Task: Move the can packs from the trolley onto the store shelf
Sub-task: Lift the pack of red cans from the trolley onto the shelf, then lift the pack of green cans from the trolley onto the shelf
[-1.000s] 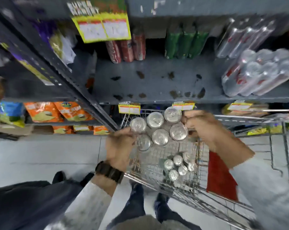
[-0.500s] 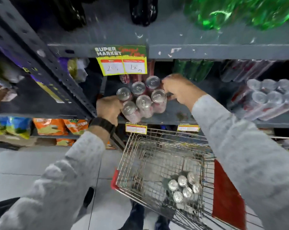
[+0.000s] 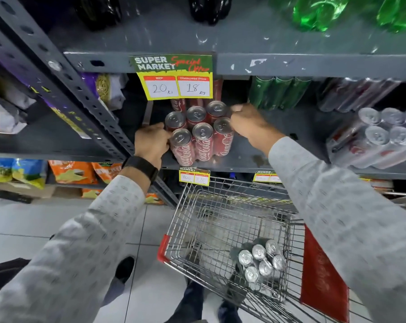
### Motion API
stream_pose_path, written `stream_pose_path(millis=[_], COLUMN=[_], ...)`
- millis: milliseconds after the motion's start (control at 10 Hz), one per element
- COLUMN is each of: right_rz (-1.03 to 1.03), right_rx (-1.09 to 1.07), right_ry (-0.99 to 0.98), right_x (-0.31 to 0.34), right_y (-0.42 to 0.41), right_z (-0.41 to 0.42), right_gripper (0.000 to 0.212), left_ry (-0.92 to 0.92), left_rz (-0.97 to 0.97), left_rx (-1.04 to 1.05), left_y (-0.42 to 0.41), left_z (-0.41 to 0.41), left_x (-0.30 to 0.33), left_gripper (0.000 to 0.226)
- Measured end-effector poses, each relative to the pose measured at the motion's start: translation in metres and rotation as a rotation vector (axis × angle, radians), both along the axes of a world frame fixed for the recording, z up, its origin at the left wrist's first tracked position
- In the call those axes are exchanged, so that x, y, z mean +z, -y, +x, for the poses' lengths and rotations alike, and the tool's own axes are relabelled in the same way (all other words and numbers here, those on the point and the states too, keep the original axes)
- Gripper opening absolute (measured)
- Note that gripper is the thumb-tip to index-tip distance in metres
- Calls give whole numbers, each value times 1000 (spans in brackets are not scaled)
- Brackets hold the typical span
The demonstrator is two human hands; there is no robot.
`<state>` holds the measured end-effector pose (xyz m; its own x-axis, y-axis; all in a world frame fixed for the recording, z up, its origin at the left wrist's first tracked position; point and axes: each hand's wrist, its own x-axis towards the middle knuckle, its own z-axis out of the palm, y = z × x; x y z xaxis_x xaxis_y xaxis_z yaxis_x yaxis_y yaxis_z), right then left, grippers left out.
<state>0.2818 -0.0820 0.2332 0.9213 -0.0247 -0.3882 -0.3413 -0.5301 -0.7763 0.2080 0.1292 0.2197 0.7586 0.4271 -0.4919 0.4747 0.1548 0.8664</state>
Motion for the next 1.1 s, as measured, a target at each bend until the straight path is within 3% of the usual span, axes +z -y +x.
stream_pose_path(millis=[100, 200, 300, 400, 500, 600, 700, 800, 900, 1100], right_rz=[36, 62, 86, 38, -75, -119, -94, -47, -97, -51], right_rx=[-52, -63, -47, -90, -118, -91, -125, -184, -169, -197], right_ry=[156, 252, 158, 28, -131, -364, -546, -610, -629, -638], right_x=[-5, -22, -57, -105, -159, -217, -267, -302, -329, -338], right_y=[24, 61, 100, 137, 170, 197, 213, 217, 222, 225], right_z=[-35, -85, -136, -176, -203, -220, -236, -246, -250, -251], right_gripper=[60, 63, 56, 42, 24, 27, 38, 28, 21, 25], left_ry=[12, 138, 124, -149, -435, -634, -737, -797, -842, -888], left_rz=[147, 221, 36, -88, -177, -56, -88, -93, -145, -137], left_rx=[119, 150, 114, -41, -143, -369, -341, -375, -241, -283], left_y=[8, 35, 74, 117, 150, 178, 198, 217, 233, 240], left_z=[-43, -102, -146, -171, -189, -195, -193, -199, -204, -212], left_x=[0, -15, -53, -108, -159, -233, -265, -293, -309, -312], left_gripper=[47, 36, 28, 22, 34, 32, 26, 34, 35, 26])
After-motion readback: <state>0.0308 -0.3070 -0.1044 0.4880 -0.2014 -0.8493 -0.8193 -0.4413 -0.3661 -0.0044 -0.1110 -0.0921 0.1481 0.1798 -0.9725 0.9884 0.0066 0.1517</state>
